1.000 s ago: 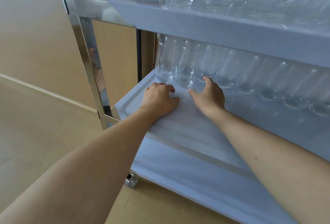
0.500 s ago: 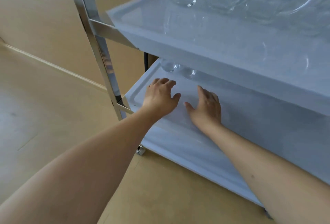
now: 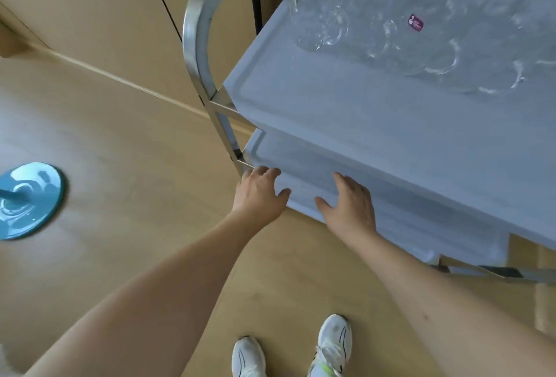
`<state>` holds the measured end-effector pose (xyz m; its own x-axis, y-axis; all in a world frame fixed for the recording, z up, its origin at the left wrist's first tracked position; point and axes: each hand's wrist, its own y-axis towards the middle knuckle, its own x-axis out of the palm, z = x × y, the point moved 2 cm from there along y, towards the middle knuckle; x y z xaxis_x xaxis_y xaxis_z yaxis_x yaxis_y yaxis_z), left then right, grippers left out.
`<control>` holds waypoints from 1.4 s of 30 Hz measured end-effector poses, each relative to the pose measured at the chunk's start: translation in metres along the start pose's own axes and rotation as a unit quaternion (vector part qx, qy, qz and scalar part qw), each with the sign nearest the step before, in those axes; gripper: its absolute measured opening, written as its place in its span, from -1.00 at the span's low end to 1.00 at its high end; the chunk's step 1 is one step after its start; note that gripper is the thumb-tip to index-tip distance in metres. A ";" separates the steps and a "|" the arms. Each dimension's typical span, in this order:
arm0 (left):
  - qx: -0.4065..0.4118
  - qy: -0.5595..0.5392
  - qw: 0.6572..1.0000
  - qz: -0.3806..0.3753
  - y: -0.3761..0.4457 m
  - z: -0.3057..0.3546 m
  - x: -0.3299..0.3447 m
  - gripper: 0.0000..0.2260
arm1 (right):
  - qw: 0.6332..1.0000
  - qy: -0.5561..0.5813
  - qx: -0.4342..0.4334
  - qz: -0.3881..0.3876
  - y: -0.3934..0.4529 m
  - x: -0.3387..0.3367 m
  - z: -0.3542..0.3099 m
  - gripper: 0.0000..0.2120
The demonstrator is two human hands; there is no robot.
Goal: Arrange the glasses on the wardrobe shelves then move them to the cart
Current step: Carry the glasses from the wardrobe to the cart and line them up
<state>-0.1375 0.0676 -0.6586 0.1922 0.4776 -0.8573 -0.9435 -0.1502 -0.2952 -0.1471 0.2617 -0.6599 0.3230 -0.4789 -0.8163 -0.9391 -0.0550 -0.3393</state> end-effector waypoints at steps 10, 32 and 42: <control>0.098 0.049 0.992 -0.069 -0.108 0.086 -0.096 -0.45 | 0.996 0.033 0.077 -0.010 -0.126 -0.099 -0.029 -0.30; 0.526 0.084 0.845 -0.042 -0.277 0.361 -0.205 -0.39 | 0.919 0.029 0.203 0.338 -0.394 -0.333 0.006 -0.32; 0.656 0.079 0.749 -0.047 -0.436 0.527 -0.163 -0.38 | 0.836 0.046 0.303 0.456 -0.549 -0.408 0.120 -0.26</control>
<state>0.0999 0.5115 -0.1681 0.2058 0.3099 -0.9282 -0.3572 0.9069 0.2235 0.2505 0.5928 -0.1968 -0.5304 -0.1460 -0.8351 -0.5491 0.8097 0.2072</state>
